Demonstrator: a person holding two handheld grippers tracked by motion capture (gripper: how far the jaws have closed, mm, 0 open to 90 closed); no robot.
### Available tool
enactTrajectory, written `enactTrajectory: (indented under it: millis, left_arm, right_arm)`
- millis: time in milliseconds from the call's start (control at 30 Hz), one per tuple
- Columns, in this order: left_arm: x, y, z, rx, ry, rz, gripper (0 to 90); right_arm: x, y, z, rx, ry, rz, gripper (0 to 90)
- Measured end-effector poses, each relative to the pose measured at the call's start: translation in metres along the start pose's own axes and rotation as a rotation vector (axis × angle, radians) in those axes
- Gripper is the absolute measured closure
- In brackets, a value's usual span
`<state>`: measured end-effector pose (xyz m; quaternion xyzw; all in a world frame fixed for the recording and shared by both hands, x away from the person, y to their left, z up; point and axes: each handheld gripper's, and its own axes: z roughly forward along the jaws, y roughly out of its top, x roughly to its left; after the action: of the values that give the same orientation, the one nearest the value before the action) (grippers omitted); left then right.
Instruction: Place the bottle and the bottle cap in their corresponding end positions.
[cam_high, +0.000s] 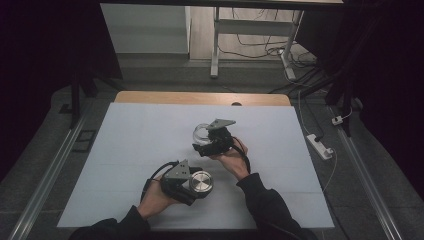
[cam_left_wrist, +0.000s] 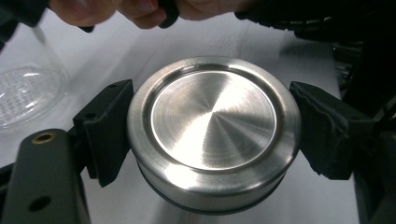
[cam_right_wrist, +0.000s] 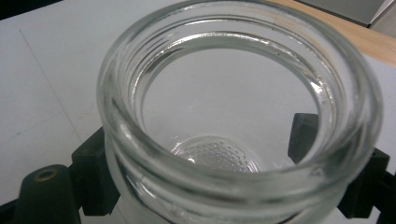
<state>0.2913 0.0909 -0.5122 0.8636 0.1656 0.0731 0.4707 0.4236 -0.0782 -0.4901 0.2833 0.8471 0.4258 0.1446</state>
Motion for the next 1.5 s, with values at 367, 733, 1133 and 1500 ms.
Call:
enactTrajectory:
  millis: [367,733,1133,1500]
  left_arm:
    - [0.006,-0.006,0.021,0.037,0.020,-0.008,19.4]
    - [0.017,-0.011,0.033,0.096,0.051,-0.047,19.3]
    - [0.014,-0.008,0.040,0.196,0.085,-0.018,19.2]
    - [0.015,-0.008,0.043,0.234,0.090,-0.030,18.6]
  right_arm:
    - [-0.007,-0.001,0.014,0.015,-0.025,0.010,14.6]
    - [-0.014,-0.005,0.022,0.033,-0.053,0.009,14.6]
    - [-0.016,-0.008,0.026,0.027,-0.061,-0.003,14.5]
    - [-0.015,-0.007,0.026,0.057,-0.067,0.013,14.0]
